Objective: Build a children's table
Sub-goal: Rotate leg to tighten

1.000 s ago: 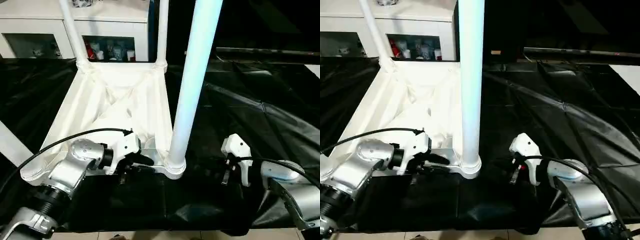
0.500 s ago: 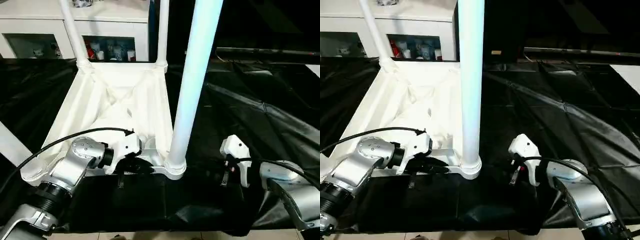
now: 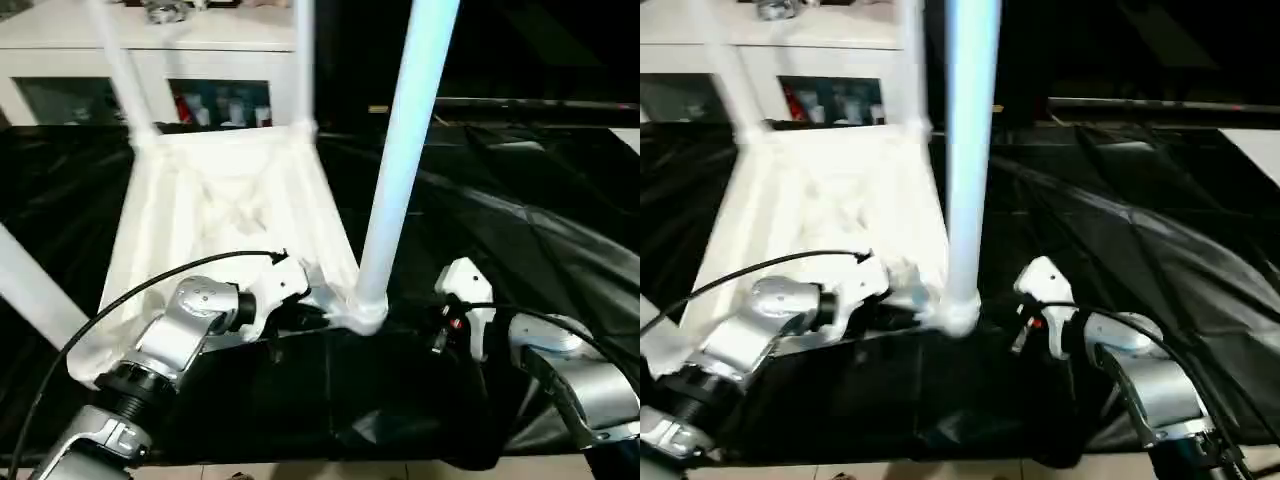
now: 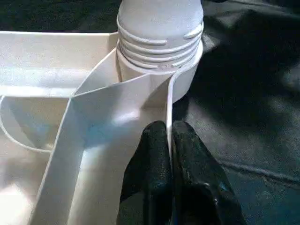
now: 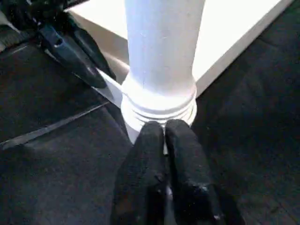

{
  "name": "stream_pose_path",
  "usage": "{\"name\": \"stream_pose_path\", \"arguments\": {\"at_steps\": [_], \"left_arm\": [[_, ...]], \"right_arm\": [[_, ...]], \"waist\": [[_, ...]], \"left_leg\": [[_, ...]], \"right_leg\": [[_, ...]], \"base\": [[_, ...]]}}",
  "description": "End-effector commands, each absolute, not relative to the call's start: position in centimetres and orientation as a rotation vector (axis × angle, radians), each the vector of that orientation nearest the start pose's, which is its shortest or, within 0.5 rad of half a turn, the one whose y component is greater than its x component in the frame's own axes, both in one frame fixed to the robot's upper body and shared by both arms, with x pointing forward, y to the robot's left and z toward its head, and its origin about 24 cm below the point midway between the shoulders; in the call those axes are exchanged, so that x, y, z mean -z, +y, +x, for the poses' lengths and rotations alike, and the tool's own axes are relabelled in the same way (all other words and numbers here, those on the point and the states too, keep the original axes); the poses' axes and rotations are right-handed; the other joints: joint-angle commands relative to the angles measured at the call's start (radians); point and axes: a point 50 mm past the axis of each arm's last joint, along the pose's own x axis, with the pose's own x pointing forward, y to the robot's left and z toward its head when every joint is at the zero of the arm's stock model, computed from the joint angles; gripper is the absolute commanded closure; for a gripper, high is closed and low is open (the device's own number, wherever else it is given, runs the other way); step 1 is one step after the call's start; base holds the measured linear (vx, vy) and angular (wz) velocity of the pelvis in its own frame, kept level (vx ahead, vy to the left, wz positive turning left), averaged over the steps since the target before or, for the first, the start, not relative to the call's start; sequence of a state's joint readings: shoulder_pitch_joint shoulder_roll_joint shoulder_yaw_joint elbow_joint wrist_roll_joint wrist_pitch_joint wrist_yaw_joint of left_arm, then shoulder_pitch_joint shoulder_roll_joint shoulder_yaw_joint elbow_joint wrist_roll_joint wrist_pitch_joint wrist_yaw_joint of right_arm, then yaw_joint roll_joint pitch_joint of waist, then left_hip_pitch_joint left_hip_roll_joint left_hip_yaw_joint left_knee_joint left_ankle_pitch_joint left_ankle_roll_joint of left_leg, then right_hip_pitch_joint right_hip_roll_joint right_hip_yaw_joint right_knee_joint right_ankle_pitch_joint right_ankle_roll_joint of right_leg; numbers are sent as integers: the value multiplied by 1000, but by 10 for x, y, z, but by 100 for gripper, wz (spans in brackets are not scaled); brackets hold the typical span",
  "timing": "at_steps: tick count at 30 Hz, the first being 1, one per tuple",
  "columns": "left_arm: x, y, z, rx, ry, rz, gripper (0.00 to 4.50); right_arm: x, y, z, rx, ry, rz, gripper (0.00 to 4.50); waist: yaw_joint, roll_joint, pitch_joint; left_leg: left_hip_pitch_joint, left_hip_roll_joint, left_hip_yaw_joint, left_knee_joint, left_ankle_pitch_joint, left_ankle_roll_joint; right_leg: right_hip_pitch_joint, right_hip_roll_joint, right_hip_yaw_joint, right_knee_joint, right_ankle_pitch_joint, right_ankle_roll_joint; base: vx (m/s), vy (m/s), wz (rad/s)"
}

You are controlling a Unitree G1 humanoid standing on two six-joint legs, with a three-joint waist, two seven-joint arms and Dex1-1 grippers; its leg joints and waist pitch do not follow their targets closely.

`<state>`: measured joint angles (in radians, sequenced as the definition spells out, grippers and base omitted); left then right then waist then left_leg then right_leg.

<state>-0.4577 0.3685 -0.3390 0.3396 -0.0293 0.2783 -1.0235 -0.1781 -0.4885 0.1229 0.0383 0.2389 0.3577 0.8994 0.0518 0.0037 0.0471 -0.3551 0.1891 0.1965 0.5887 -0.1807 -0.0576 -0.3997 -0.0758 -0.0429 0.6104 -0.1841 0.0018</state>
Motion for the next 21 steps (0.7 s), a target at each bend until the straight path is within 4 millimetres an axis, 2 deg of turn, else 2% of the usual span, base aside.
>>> {"name": "stream_pose_path", "arguments": {"at_steps": [1,3,6,7,10,11,13,16,17,21], "left_arm": [[-32,118,291,1192,515,333,450],[-33,116,290,1211,501,329,450],[-35,114,287,1266,477,339,450],[-35,115,286,1270,477,344,450],[-35,117,285,1296,475,353,450],[-35,117,285,1295,476,351,450],[-35,118,285,1303,486,358,450],[-33,119,285,1305,490,369,450],[-33,119,285,1306,491,370,450],[-33,119,286,1304,486,365,450]], "right_arm": [[-58,-174,264,-984,348,-99,392],[-57,-173,264,-1000,352,-98,377],[-53,-173,269,-989,341,-135,361],[-53,-173,270,-984,336,-130,339],[-53,-168,274,-988,322,-119,323],[-52,-167,274,-991,324,-127,323],[-51,-164,276,-990,321,-141,290],[-50,-160,277,-1003,311,-132,285],[-50,-158,278,-1006,308,-130,256],[-51,-152,279,-1028,297,-121,238]], "waist": [[5,-18,-49],[5,-19,-51],[5,-17,-53],[6,-17,-53],[9,-21,-53],[9,-20,-53],[8,-20,-50],[4,-19,-48],[3,-20,-47],[-2,-23,-46]], "left_leg": [[2,32,-27,-68,-302,25],[2,33,-27,-69,-297,27],[0,34,-24,-68,-280,30],[0,34,-23,-68,-275,32],[-2,33,-21,-67,-260,38],[-3,33,-22,-68,-258,37],[0,33,-22,-69,-274,31],[3,33,-24,-70,-300,24],[3,33,-24,-70,-305,23],[3,32,-27,-71,-328,19]], "right_leg": [[29,-59,33,-109,-519,-98],[29,-59,34,-107,-495,-105],[30,-59,35,-99,-424,-135],[30,-59,37,-98,-409,-141],[34,-59,36,-95,-389,-149],[35,-59,36,-94,-392,-147],[32,-60,35,-99,-432,-137],[27,-61,34,-105,-487,-122],[27,-60,34,-106,-495,-119],[24,-61,32,-111,-544,-100]], "base": [[0,0,0],[0,0,0],[0,0,0],[0,0,0],[0,0,0],[0,0,0],[0,0,0],[0,0,0],[0,0,0],[0,0,0]]}}
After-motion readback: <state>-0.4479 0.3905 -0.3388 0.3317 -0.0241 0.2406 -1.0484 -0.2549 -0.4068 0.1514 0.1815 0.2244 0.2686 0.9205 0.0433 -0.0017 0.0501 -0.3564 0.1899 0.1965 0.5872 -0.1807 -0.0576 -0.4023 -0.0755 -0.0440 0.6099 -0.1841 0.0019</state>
